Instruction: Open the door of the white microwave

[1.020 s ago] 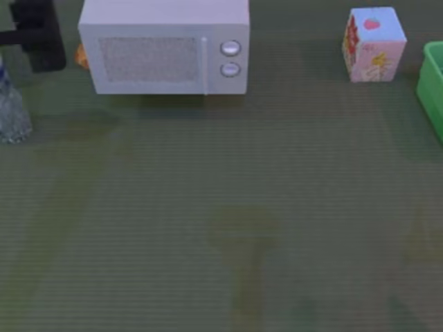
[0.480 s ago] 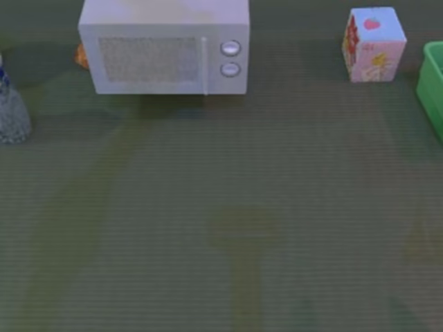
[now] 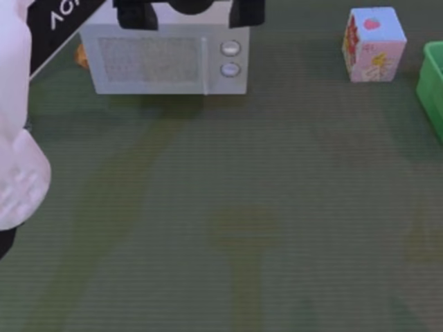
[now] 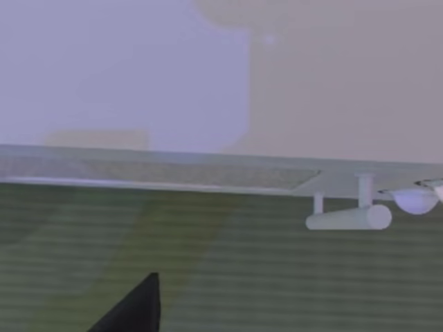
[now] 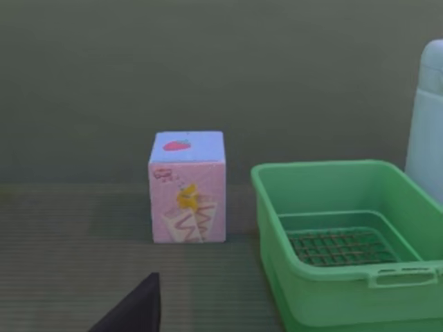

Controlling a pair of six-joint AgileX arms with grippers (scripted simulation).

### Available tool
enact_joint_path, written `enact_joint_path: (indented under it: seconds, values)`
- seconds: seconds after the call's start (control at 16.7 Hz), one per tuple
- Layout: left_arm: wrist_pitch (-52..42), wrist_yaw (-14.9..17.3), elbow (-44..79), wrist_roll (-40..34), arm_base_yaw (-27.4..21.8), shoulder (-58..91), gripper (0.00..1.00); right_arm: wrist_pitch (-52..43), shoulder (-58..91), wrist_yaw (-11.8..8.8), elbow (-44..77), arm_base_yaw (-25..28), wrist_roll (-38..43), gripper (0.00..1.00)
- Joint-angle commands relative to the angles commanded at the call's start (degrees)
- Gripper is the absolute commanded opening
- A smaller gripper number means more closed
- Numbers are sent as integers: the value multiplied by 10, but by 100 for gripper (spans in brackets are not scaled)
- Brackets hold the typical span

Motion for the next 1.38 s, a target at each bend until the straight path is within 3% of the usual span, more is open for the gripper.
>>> enact_joint_path:
  seconds: [0.36,0.84,1.08,1.38]
  values:
    - [3,1,-2,1,3,2,100,0,0,0,0,0,0,100]
    - [118,12,-52,24,25,59,100,0,0,0,0,0,0,100]
    - [123,13,-55,25,26,62,100,0,0,0,0,0,0,100]
    - [123,13,-55,25,26,62,62,0,0,0,0,0,0,100]
